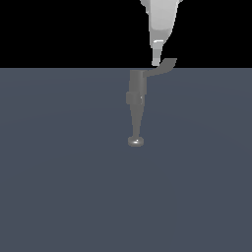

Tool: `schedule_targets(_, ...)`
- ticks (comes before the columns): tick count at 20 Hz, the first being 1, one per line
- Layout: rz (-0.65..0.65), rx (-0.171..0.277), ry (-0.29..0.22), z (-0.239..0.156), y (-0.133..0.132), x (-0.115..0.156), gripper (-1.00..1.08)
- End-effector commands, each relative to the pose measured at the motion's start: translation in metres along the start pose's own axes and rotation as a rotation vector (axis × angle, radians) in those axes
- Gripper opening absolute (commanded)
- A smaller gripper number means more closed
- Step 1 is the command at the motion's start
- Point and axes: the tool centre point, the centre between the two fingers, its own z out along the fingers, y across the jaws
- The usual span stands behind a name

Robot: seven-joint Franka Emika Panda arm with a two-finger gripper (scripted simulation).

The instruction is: Turn on the faucet by rotating a designated handle.

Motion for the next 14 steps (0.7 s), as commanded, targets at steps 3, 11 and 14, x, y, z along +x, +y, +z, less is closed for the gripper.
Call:
schedule_targets(3,0.023,0.003,0.002,0.001,-0.014,0.024,-1.00)
schedule_targets(11,0.033,0.002,0.002,0.001,-0.032,0.049,-1.00)
schedule_targets(14,0.036,0.001,0.002,0.001,-0.037,0.055,-1.00)
